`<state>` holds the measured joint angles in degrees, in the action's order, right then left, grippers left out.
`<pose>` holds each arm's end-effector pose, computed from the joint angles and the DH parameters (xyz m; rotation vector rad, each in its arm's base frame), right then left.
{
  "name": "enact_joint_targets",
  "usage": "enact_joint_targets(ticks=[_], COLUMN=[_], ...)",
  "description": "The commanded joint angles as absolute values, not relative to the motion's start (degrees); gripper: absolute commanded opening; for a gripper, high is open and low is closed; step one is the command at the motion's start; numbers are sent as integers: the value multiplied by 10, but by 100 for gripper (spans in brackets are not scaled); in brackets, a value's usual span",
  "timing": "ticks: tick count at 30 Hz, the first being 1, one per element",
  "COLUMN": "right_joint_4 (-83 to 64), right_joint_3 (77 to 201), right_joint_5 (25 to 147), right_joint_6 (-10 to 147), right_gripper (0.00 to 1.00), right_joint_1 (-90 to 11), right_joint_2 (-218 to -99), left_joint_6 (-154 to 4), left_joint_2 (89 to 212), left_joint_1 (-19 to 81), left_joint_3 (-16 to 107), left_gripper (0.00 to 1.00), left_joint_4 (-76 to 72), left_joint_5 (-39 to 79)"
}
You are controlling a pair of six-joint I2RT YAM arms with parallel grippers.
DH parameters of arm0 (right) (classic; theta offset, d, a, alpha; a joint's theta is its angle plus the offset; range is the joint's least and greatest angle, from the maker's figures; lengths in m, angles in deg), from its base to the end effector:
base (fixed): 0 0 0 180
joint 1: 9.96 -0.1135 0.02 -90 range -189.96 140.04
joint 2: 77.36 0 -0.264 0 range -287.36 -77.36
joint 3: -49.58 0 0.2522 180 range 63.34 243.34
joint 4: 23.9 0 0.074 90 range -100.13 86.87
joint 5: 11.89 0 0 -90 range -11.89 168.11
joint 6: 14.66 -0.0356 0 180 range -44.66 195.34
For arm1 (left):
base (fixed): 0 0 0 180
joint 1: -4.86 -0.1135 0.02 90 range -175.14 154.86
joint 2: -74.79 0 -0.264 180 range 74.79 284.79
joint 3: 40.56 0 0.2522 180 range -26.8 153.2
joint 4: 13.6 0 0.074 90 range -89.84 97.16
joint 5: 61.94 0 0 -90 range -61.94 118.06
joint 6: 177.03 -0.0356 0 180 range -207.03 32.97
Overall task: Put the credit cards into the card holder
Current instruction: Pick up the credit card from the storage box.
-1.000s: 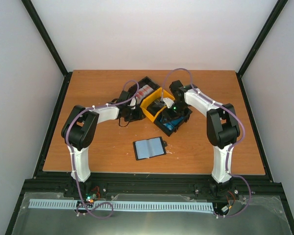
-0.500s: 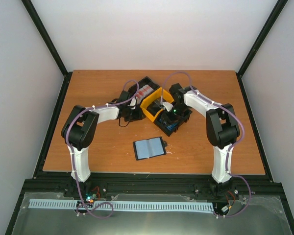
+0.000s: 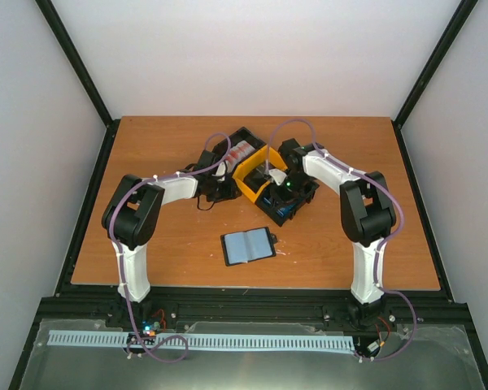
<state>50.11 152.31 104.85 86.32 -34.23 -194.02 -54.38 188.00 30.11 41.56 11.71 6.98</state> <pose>0.3463 0.1737 0.1830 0.9322 -2.8913 -0.7235 0.3557 -0.1819 0.1366 -0.0227 2.6873 -0.8290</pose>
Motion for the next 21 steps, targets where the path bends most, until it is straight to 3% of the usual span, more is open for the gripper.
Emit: enact_joint_targets(ticks=[1, 4, 21], right_joint_4=[498, 496, 470], right_joint_3=[1549, 1551, 1523], right_joint_5=[1018, 1008, 974], right_joint_6=[855, 851, 814], right_gripper=[11, 6, 3], right_joint_1=[-347, -347, -322], right_joint_2=[-1955, -1943, -1845], left_joint_6=[-541, -540, -537], left_joint_2=[1883, 1880, 1823], left_joint_1=[308, 308, 308], left_joint_3=[435, 433, 396], left_gripper=[40, 40, 47], left_joint_4=[99, 98, 76], left_joint_5=[67, 68, 65])
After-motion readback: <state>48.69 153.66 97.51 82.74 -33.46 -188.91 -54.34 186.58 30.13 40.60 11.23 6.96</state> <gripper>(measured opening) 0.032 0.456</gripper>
